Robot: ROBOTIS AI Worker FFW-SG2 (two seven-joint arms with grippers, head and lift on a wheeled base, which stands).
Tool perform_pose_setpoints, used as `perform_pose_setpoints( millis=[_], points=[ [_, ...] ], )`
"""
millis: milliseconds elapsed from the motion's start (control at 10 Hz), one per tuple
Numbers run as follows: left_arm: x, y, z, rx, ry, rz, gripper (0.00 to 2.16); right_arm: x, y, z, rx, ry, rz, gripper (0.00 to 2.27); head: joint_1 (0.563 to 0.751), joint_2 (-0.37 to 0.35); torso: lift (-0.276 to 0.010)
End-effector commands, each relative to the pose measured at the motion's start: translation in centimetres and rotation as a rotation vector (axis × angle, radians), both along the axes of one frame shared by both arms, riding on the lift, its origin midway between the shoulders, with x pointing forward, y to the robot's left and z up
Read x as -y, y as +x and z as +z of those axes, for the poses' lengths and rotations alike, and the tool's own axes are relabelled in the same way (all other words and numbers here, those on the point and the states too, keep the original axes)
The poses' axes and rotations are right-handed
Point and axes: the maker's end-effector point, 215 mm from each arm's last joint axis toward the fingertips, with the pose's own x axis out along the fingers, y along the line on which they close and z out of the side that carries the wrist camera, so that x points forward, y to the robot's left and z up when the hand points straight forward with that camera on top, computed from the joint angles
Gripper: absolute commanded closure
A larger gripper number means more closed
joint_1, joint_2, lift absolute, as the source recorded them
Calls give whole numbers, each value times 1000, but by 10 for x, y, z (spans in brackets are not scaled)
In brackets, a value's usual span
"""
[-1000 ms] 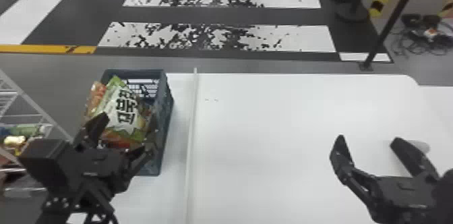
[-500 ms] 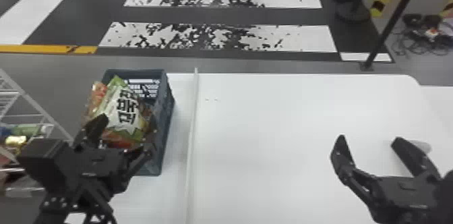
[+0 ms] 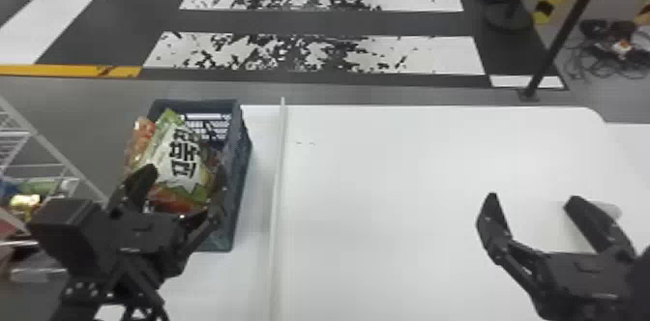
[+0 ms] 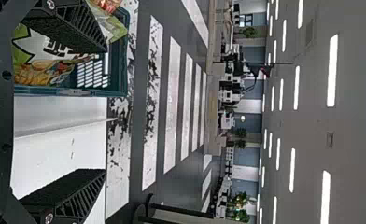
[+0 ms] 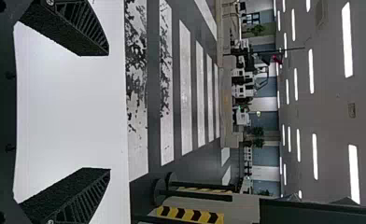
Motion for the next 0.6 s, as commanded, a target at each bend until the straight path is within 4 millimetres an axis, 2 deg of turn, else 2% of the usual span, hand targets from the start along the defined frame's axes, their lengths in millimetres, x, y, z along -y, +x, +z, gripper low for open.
perform_pose_setpoints(
  millis=[0, 100, 500],
  points=[
    [0, 0, -1, -3, 0, 1, 76, 0, 0, 0, 0, -1, 0, 22, 695, 64, -29],
    [1, -2, -7, -28, 2, -2, 76, -1, 0, 0, 0, 1, 2, 22, 695, 64, -29],
    [0, -2, -7, -31, 0, 2, 76, -4, 1, 2, 6, -2, 7, 22, 695, 68, -29]
  ],
)
